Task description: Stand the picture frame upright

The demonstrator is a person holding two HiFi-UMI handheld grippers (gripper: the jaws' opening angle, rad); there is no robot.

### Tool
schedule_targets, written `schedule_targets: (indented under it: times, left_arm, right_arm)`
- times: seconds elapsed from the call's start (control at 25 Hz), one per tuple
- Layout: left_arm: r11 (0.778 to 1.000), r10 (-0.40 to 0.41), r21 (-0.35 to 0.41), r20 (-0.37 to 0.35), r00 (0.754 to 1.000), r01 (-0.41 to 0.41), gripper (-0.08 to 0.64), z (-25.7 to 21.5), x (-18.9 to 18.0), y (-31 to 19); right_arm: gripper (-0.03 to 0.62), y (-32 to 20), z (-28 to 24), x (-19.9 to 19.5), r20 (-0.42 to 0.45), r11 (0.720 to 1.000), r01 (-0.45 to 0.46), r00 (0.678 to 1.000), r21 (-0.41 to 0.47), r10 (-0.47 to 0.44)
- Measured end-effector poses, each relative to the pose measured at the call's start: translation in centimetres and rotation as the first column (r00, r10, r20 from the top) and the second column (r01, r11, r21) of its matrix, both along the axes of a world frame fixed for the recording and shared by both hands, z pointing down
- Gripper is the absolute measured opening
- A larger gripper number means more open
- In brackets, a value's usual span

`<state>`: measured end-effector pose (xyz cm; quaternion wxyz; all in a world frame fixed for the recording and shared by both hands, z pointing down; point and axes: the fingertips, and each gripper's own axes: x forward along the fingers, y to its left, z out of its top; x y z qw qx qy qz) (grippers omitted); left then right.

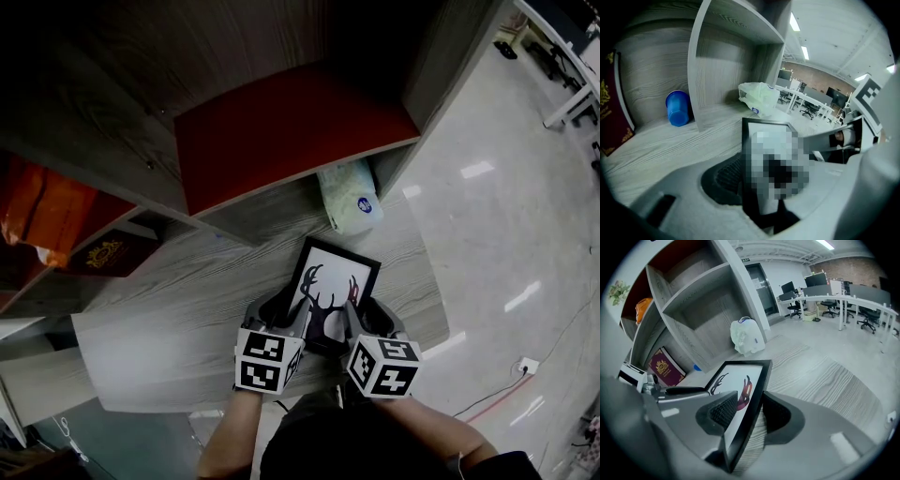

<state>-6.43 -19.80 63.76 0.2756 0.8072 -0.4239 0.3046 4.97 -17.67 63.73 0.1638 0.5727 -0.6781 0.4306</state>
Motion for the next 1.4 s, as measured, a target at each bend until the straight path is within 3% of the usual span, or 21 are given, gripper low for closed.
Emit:
schedule_targets:
  times: [0.56,1.4]
  left_arm:
    - [0.994,-0.101,0.035,-0.013,0.995,0.101,0.123,-1.1,-0.4,0.7]
    - [0.967,-0.195,0.149,-0.091,0.977,0.207,0.084,-6.0,-1.8,3.6]
  right_arm:
    - [0.097,0.5,-0.1,0.9,0.009,0.996,-0.085,0.996,-0.005,0.085]
    - [0.087,3.0,-5.1,0.3,0.005,0.987,-0.074,0.997,0.145,0.074]
